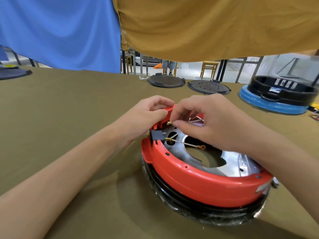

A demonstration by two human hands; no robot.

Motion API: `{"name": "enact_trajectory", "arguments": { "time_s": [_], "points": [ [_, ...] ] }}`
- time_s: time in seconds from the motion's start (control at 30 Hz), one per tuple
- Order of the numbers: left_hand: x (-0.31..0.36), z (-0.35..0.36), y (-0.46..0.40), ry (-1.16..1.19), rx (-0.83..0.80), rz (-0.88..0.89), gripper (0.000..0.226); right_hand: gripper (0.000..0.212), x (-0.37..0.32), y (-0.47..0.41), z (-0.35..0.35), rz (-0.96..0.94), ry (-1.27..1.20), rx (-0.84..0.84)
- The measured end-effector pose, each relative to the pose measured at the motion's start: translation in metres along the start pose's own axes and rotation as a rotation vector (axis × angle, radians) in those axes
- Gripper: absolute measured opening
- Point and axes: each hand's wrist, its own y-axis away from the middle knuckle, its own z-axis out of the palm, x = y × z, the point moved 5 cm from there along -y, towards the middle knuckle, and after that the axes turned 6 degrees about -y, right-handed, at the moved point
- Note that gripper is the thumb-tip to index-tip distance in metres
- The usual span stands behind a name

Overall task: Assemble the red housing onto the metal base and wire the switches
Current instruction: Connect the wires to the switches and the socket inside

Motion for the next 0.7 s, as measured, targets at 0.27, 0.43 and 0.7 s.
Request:
{"name": "enact_trajectory", "arguments": {
  "time_s": [0.27,0.43,0.7],
  "points": [
    [-0.001,-0.001,0.000,-0.016,-0.019,0.004,0.026,0.015,0.003,0.001,-0.002,0.042,-0.080,0.029],
    [-0.001,0.000,0.000,0.003,-0.003,0.008,0.027,0.010,0.003,-0.001,0.004,0.053,-0.055,-0.026],
    [0.002,0.001,0.001,0.023,0.010,0.027,0.028,0.006,0.005,-0.002,0.014,0.048,0.081,-0.140]
  ]
}}
